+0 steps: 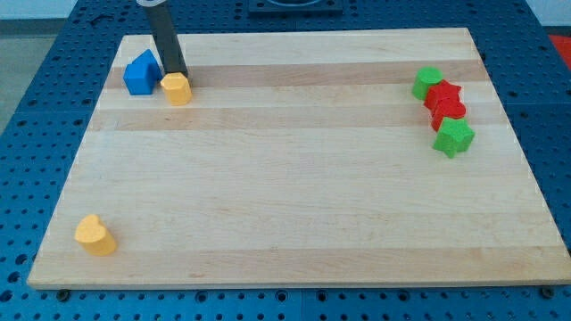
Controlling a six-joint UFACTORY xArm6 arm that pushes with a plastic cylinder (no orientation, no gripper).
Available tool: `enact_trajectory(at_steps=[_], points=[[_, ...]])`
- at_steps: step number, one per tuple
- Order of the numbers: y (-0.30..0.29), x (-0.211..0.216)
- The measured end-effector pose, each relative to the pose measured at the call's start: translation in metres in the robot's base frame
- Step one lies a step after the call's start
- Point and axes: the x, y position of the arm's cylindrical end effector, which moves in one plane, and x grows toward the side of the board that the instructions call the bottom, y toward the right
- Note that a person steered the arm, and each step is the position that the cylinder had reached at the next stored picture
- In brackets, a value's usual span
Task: Push the yellow hexagon to the yellow heart
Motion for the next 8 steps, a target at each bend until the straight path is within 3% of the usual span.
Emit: enact_trajectory(at_steps=[2, 6, 8], points=[[0.039, 0.003], [-0.067, 0.045], [-0.051, 0.074]])
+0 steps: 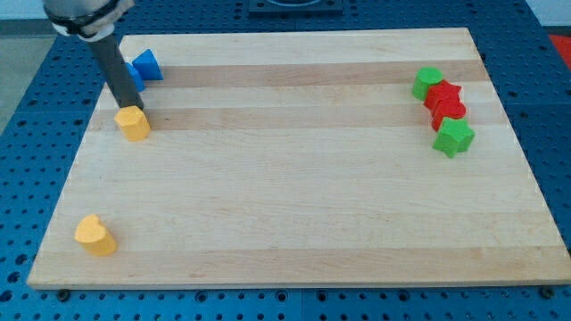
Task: Push the yellow hexagon to the yellow heart
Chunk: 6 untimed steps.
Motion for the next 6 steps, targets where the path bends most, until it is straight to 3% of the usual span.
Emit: enact_trajectory(at_steps=[3, 6], points=[[0.0, 0.048], [0.028, 0.069]])
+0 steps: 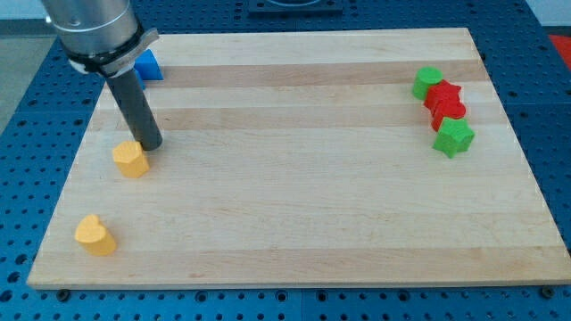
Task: Push the yellow hexagon to the yellow heart
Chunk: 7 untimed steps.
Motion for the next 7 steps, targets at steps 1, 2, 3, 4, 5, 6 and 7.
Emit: enact_trajectory(at_steps=[1, 2, 3, 4, 5, 6, 7], points=[[-0.01, 0.012], [-0.017, 0.018], [-0.029, 0.019], [-0.03, 0.019], [-0.03, 0.028], [-0.033, 0.04], [-0.051, 0.042]])
